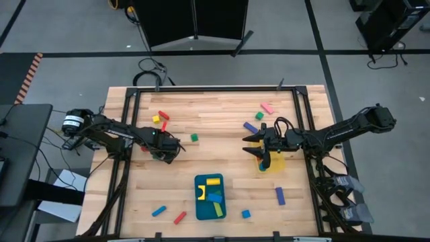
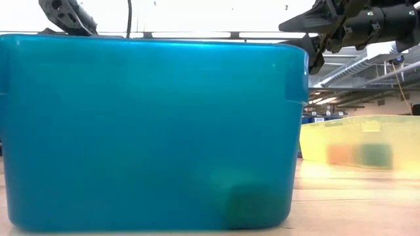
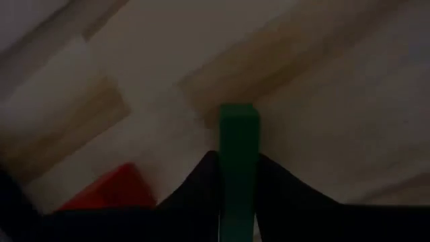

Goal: Sort blocks by size
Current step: Put the large green block into the blue bin

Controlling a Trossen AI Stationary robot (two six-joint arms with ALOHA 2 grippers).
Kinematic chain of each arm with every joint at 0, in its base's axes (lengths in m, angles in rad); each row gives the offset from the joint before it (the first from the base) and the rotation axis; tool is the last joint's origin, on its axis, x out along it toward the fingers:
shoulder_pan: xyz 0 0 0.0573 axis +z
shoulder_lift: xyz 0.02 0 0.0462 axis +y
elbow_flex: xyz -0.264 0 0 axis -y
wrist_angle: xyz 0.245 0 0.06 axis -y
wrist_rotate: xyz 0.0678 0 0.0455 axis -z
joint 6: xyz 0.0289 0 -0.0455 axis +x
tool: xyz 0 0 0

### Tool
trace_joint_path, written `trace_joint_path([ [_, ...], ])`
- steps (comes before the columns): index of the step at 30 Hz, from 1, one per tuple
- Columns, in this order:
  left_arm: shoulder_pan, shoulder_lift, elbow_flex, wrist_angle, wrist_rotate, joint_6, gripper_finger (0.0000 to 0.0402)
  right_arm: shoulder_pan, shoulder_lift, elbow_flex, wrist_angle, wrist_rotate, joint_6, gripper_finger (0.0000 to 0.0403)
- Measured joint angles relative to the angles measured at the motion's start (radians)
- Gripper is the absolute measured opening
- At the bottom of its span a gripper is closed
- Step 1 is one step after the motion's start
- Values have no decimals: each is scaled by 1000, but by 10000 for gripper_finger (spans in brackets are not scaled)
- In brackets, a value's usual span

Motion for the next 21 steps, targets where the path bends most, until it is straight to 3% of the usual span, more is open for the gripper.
trace_joint_path([
  [5, -21, -12, 61, 134, 1, 181, 64, 0, 0, 0, 22, 0, 4, 220],
  [9, -62, -57, 136, 401, 3, 397, 64, 2, 0, 0, 29, 0, 12, 220],
  [14, -136, -57, 188, 752, 203, 710, 64, 3, 0, 0, 36, 1, 12, 220],
  [16, -155, -27, 201, 861, 284, 734, 64, 3, 0, 1, 38, 5, 11, 220],
  [21, -192, 96, 192, 893, 326, 725, 64, 3, 2, 2, 57, 8, 11, 220],
])
